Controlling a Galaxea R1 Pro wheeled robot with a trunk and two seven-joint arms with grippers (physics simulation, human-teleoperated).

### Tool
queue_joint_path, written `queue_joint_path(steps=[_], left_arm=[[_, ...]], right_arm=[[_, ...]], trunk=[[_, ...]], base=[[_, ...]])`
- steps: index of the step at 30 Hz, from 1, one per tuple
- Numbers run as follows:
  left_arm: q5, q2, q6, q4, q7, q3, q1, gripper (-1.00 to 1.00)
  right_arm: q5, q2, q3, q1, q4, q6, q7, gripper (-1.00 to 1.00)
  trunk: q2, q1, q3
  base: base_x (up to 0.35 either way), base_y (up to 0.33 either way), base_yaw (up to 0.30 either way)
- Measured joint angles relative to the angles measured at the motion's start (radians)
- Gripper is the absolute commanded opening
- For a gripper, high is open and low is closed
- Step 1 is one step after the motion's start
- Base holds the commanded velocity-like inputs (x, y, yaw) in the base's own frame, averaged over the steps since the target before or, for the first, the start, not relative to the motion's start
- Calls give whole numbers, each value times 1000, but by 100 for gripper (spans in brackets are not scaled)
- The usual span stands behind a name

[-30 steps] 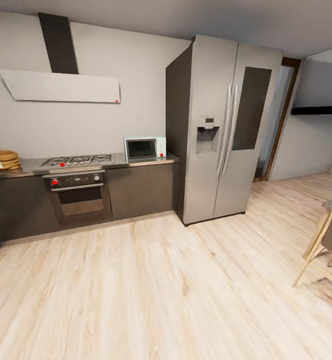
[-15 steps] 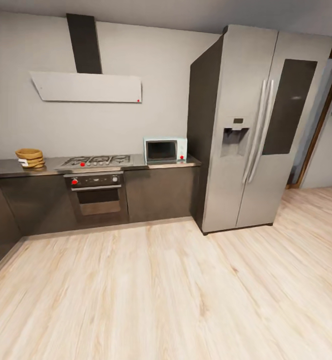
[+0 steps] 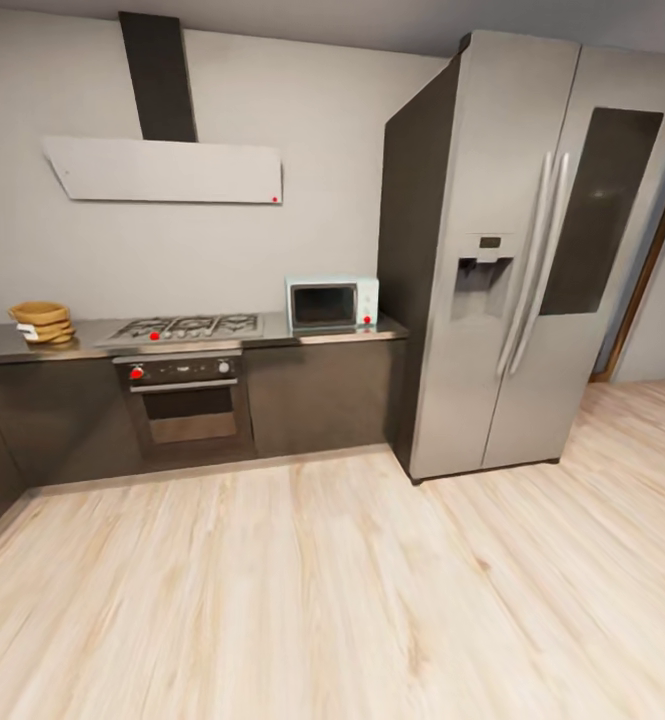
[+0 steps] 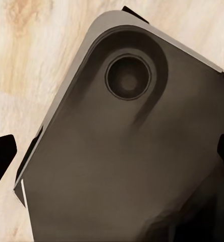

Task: In the kitchen, take the popcorn bag from the countertop, put it into the microwave, and heat it until the popcorn is cooked so the cooked popcorn ends up inside the bag.

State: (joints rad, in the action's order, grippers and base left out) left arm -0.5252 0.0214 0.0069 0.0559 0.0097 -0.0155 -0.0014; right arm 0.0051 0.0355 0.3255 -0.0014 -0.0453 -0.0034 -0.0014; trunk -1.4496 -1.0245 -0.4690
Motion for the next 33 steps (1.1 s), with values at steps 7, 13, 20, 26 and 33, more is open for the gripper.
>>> queue_joint_path(steps=[7,13,20,26,33], left_arm=[[5,-3,0,0,0,2,0,100],[9,-6,0,0,0,6,0,100],[13,-9,-1,-1,0,11,0,100],[60,-9,-1,-2,0,11,0,100],[62,-9,0,0,0,11,0,100]], right_arm=[[0,0,6,0,1,1,0,100],[0,1,1,0,1,0,0,100],[-12,11,-43,0,1,-2,0,100],[-12,15,-158,0,1,0,0,100],[-11,15,-160,0,1,-1,0,100]], trunk=[[0,0,0],[0,0,0],[0,0,0],[0,0,0],[0,0,0]], base=[[322,0,166],[322,0,162],[322,0,7],[322,0,0],[322,0,0]])
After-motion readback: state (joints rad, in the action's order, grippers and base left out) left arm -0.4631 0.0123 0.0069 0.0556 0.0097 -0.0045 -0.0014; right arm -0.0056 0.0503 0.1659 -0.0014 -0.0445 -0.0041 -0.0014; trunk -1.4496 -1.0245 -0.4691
